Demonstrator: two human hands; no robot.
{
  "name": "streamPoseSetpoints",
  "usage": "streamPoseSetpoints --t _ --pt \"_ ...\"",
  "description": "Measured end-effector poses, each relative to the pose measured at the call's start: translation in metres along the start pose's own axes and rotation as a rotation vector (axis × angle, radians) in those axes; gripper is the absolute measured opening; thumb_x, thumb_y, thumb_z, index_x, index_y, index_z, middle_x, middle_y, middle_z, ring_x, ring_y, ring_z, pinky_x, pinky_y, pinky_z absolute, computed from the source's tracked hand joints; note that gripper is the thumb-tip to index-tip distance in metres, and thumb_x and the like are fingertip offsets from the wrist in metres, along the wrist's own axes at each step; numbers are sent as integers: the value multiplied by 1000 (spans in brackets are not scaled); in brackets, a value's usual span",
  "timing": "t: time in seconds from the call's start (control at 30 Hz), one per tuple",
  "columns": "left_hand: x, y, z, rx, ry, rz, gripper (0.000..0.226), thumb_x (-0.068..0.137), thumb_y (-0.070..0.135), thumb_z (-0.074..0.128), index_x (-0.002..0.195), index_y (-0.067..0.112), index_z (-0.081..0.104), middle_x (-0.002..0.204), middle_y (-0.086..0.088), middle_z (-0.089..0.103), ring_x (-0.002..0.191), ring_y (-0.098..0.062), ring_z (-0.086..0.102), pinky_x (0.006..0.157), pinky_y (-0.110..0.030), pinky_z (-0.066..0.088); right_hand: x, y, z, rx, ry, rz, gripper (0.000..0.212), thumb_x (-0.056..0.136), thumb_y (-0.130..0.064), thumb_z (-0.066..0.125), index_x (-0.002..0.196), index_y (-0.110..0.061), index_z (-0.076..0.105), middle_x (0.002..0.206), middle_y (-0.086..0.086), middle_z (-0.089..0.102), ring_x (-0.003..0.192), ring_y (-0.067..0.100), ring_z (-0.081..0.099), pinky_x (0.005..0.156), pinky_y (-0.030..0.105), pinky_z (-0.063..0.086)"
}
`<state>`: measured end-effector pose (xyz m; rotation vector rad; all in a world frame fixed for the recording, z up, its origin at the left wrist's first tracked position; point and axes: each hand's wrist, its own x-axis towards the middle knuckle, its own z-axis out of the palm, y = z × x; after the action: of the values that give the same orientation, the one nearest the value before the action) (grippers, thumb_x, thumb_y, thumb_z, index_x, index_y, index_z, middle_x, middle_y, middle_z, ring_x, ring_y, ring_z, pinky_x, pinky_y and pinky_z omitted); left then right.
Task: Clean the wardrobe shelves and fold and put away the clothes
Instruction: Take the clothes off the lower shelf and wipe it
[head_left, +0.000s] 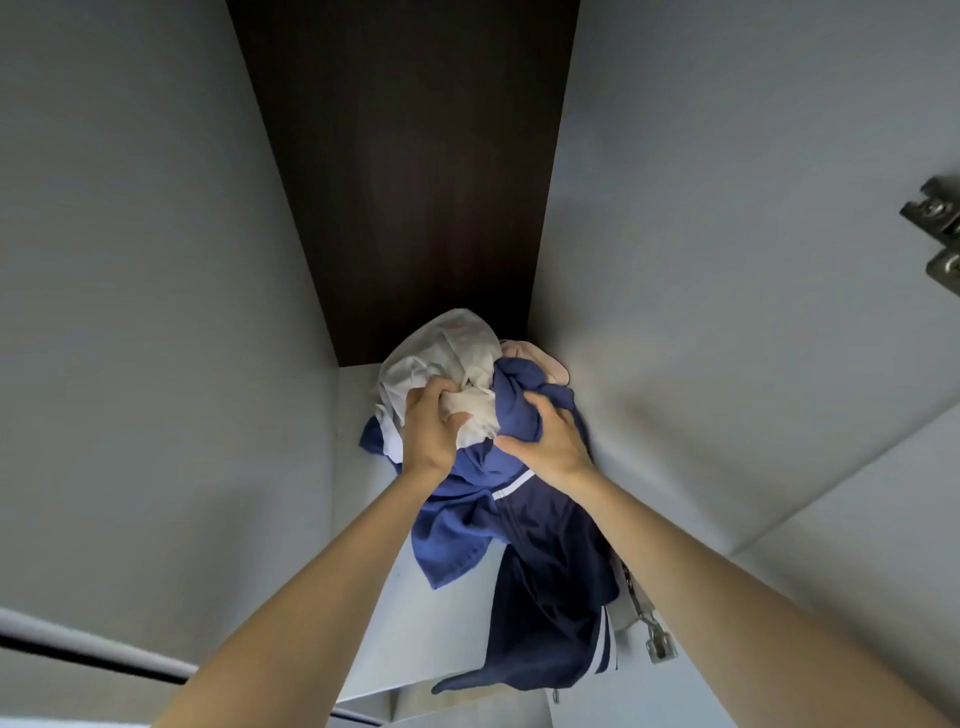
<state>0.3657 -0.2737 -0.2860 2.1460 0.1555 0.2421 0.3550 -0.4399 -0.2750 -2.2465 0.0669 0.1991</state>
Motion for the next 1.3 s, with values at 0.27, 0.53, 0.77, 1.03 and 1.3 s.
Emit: streamPoseSetpoints --t 0.27,0.53,0.77,1.03,1.3 --pt "5 -2 -21 46 48 48 24 73 13 81 93 15 68 70 4 54 63 -8 47 58 -12 36 20 4 -4 33 267 27 18 90 -13 65 80 -13 50 77 3 51 77 29 57 73 42 54" --pt "29 47 -42 -137 225 -21 6 83 18 73 88 15 75 85 -1 71 77 -11 60 73 -24 44 37 -41 -31 457 500 15 27 91 -5 61 75 -17 43 66 -4 40 72 20 41 74 46 53" --pt "43 89 -65 -611 319 -75 3 83 5 71 83 8 70 62 8 59 53 3 54 58 -17 45 47 -81 -56 657 449 -42 23 94 -9 56 81 -24 44 75 -1 47 82 22 49 72 36 41" --pt "36 116 -72 -663 53 88 10 85 1 68 84 11 69 73 -1 64 70 -7 61 70 -19 50 23 -106 -44 338 9 -189 77 77 -19 81 142 -25 40 132 -10 46 123 7 42 98 20 34" --pt "25 109 -79 -317 145 255 48 76 16 81 120 22 64 116 -4 54 99 -9 57 89 -20 45 40 -121 -65 378 433 -221 27 86 -7 66 114 -9 65 111 6 67 103 20 61 85 23 46"
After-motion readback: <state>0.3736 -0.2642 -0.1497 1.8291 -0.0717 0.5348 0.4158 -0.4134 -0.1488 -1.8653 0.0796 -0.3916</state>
